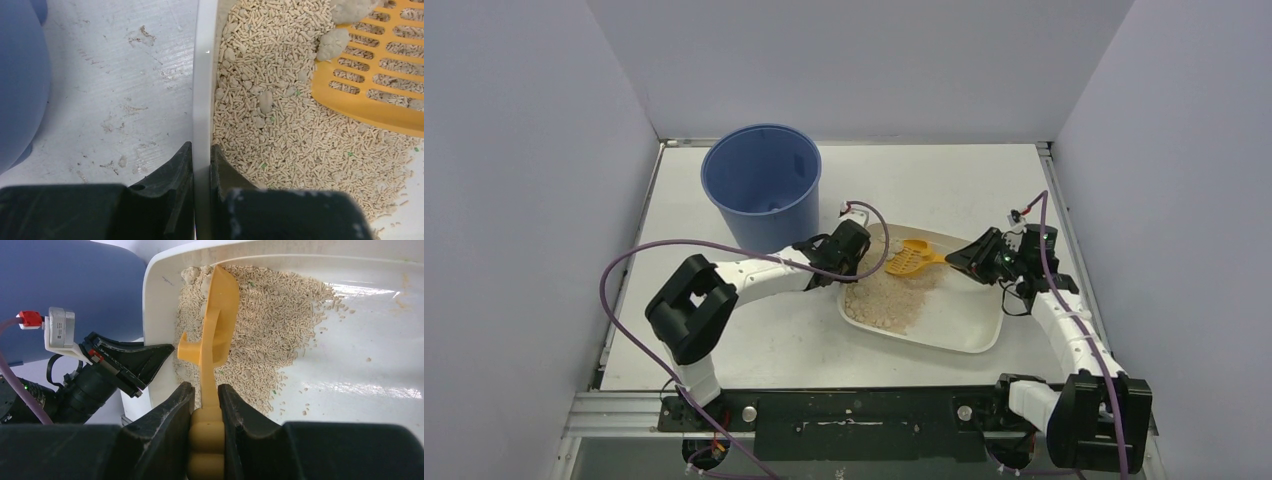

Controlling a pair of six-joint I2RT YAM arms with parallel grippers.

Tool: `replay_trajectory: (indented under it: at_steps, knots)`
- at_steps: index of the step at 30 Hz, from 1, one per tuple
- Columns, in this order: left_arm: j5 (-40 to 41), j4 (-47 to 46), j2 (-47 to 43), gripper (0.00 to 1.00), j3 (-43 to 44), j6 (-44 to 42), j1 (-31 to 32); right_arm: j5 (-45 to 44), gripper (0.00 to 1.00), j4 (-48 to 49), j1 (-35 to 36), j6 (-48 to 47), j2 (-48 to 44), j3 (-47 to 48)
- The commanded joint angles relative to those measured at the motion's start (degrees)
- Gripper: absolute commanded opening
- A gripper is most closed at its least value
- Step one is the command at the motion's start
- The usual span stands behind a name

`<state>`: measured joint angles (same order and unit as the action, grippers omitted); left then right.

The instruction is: Clean the litter box

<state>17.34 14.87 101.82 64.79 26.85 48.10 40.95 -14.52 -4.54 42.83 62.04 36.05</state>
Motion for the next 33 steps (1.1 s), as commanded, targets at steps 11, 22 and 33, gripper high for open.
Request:
replay_trajectory:
  at_steps: [11, 22, 33]
  knots:
    - [13.61, -2.67, -11.11, 0.00, 3.42, -10.44, 6.63, 4.28, 0.00, 13.86, -0.48, 4.96, -3.54, -9.76]
    - [18.39, -5.31, -20.77, 0.00, 1.42, -16.82, 9.48, 10.63, 0.00, 24.19, -0.55, 11.59, -10.77, -17.84]
    - [23.01, -7.94, -23.02, 0.00, -0.43, -20.50, 10.52, 11.44, 0.00, 30.79, -1.17, 16.52, -10.07, -21.09]
